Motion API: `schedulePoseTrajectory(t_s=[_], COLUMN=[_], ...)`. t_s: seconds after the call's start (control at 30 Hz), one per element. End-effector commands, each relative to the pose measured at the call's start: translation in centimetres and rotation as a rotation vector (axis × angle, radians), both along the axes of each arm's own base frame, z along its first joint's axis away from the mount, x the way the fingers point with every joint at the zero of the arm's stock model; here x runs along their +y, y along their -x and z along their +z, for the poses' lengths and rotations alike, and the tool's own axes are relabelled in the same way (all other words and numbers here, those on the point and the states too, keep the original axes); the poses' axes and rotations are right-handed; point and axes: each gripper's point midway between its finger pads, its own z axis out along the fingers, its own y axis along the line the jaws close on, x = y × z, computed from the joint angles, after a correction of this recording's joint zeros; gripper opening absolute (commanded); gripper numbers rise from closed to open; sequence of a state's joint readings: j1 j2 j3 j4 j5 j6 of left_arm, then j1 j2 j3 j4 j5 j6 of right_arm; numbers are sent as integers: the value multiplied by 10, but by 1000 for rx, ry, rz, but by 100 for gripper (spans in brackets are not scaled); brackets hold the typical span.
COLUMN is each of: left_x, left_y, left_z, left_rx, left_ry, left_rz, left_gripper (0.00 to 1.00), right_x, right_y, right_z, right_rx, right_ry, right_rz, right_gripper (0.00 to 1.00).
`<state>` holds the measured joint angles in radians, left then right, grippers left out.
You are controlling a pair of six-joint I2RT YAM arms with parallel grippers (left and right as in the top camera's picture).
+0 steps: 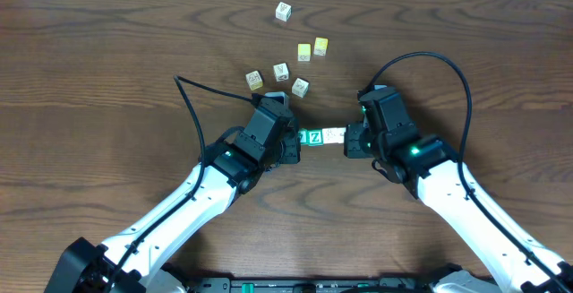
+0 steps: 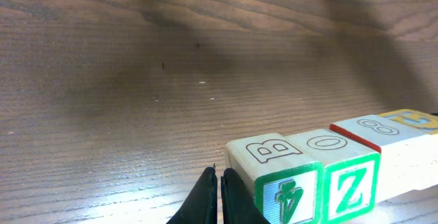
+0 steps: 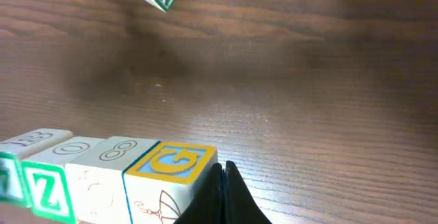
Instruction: Lift 4 blocks
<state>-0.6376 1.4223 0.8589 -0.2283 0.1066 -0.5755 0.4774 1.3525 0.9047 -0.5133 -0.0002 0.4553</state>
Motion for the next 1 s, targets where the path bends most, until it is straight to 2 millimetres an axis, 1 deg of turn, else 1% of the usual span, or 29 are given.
schedulePoseTrajectory(t_s=[0.0,0.3,0.97], left_x=[-57,-56,-56], left_y=[17,18,18], left_z=[54,63,64], left_rx=[-30,-52,-53], left_ry=[214,227,229], left_rz=[-203,-205,-205], left_gripper=[7,7,7], right_x=[77,77,77], right_y=[34,35,35], right_z=[39,39,39], right_rx=[37,37,38], right_ry=[-265,-266,-266], right_rz=[280,280,280], right_gripper=[1,1,1])
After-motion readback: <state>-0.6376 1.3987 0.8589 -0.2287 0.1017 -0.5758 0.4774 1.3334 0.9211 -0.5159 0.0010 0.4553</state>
